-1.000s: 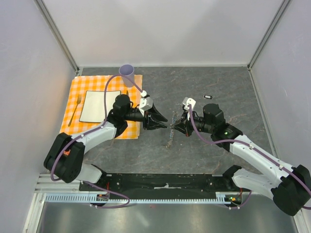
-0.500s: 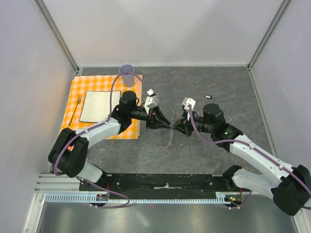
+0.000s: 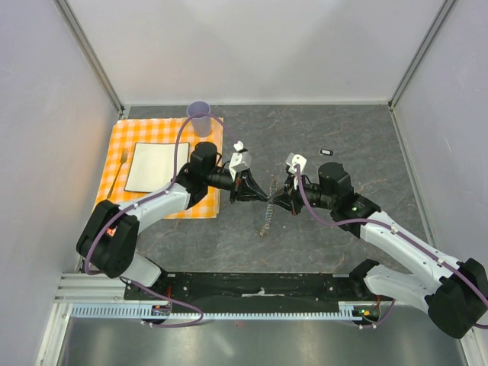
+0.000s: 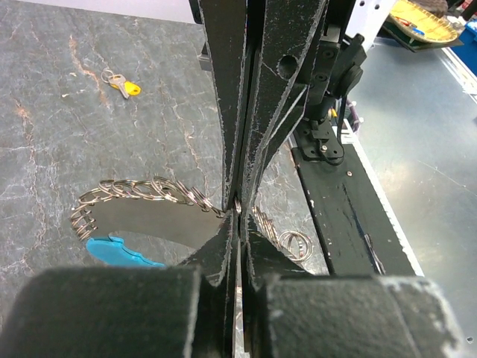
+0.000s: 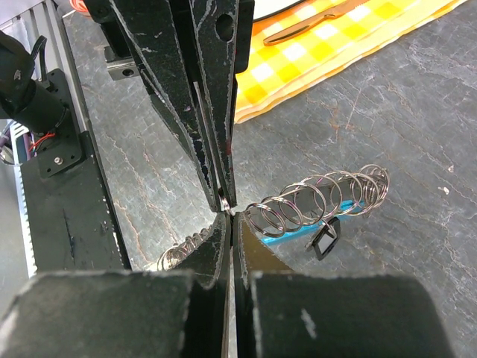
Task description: Put the keys on the keyring
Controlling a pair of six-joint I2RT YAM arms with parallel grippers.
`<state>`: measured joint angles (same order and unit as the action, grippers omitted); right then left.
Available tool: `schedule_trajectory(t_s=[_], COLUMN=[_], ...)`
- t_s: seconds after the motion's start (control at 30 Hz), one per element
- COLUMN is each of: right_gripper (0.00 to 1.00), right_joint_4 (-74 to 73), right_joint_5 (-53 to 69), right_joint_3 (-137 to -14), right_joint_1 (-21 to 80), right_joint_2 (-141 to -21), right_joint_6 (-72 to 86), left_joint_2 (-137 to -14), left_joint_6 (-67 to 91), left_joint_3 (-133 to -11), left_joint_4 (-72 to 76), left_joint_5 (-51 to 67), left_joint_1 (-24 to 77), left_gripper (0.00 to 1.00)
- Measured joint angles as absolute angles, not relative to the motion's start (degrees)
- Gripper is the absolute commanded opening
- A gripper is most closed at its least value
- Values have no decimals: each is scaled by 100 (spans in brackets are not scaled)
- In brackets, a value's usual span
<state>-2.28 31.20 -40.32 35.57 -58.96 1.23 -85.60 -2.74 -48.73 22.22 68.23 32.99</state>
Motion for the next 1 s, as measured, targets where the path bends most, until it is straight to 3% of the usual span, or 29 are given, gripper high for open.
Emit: schedule_trajectory(t_s=[0.13, 0.37, 0.5, 0.63, 0.73, 0.87, 0.9, 1.0], right_gripper=[0, 0, 0, 0, 0, 16, 25, 27], right_joint_4=[-257, -222, -220, -211, -204, -156, -134, 36], right_joint_5=[3111, 3107, 3105, 3107, 3107, 3103, 3103, 3002], right_joint_3=[-4032, -4032, -4032, -4032, -4032, -4029, -4021, -3935], right_joint_1=[3557, 3557, 3557, 3557, 3555, 3557, 3557, 3562], right_joint_2=[-5896, -5889, -5887, -5887, -5885, -5885, -5885, -5811], right_joint_6=[126, 139, 178, 193, 217, 255, 292, 384], left_joint_2=[-8534, -8385, -8372, -8370, -8370, -8230, -8165, -7874], left_joint_6=[-438, -644, -657, -657, -672, -670, -659, -519], left_joint_3=[-4882, -4880, -4869, -4847, -4836, -4654, -4558, -4051], left_joint_4=[2084, 1876, 1876, 1876, 1872, 2106, 2235, 2891], left_joint_5=[6785, 6604, 6512, 6455, 6449, 6296, 6257, 5961], left_joint_1=[3315, 3339, 3352, 3354, 3356, 3365, 3369, 3378], left_gripper=[2, 18, 20, 2, 2, 2, 2, 2])
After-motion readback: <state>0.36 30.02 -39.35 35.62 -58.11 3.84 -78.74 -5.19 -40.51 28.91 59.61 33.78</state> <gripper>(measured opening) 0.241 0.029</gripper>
